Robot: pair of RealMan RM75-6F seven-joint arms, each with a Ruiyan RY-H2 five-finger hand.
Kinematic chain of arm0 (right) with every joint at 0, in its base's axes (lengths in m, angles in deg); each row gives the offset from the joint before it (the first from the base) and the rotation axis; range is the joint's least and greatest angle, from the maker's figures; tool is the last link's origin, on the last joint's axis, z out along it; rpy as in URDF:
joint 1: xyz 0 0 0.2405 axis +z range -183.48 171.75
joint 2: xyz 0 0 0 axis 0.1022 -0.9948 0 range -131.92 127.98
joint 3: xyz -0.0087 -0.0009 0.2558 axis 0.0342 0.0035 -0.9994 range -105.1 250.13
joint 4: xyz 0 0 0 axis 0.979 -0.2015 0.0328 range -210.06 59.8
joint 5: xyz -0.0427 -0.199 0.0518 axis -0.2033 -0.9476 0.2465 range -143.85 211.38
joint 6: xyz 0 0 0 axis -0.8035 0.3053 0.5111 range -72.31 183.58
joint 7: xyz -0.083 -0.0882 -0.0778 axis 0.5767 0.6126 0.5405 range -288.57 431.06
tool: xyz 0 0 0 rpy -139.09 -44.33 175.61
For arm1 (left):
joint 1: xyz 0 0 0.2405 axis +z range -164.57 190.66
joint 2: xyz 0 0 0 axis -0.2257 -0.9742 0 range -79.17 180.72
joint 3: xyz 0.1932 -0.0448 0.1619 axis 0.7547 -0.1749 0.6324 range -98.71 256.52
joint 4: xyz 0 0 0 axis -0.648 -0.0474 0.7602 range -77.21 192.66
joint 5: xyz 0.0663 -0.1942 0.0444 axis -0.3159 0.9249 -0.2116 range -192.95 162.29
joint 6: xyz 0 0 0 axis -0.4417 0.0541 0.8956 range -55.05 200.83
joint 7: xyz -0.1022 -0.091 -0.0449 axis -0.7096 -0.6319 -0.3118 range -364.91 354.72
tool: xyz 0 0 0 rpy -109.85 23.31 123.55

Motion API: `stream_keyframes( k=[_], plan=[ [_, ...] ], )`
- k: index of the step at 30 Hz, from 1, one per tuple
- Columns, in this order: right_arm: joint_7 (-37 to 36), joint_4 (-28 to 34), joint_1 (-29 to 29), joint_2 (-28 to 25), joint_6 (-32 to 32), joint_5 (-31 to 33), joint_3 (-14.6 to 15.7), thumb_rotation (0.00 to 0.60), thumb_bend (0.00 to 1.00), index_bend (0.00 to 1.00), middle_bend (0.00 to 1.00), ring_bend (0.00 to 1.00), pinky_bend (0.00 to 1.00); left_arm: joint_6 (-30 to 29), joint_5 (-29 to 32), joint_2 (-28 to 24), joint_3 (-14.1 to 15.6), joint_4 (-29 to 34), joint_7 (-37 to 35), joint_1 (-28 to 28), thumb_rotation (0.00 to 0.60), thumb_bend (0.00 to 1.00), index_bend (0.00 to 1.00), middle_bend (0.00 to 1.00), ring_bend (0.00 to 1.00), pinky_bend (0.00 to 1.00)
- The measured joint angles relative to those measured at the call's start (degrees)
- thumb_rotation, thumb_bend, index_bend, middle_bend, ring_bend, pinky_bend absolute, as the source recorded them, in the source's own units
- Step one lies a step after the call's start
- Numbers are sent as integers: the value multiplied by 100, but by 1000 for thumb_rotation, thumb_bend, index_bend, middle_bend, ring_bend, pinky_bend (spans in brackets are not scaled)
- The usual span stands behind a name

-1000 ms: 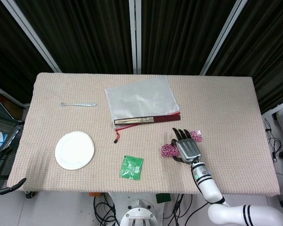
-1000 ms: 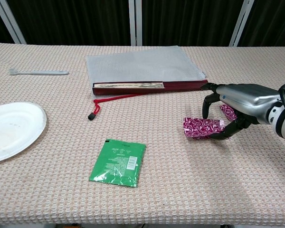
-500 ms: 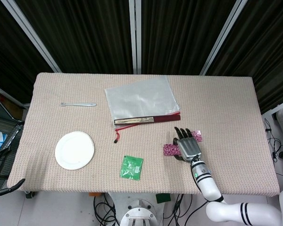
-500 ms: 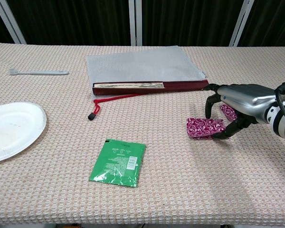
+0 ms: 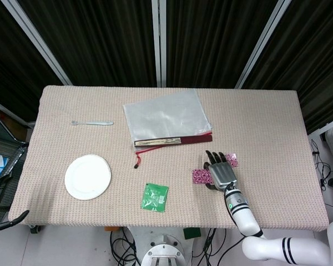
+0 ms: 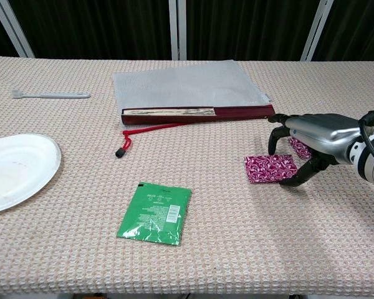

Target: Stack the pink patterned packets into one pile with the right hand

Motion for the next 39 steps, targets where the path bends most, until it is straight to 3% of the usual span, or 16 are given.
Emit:
stream_keyframes(
  k=[12,20,39],
  plan=[
    [-33,179,15,-141,81,-12,57,582,477,358,0,0,0,-21,-9,-22,-11,36,27,2,160,89,90,69,9,180],
    [-49,388,-67,-740,365,-219,50,581,477,347,0,0,0,-36,-29,-28,-17,39,11,-7,159,88,89,69,9,180],
    [-281,-926,-14,-715,-295,-136,176,583,477,281,0,0,0,79,-64,-37,22,140,166,-56,159,88,90,69,9,180]
  ],
)
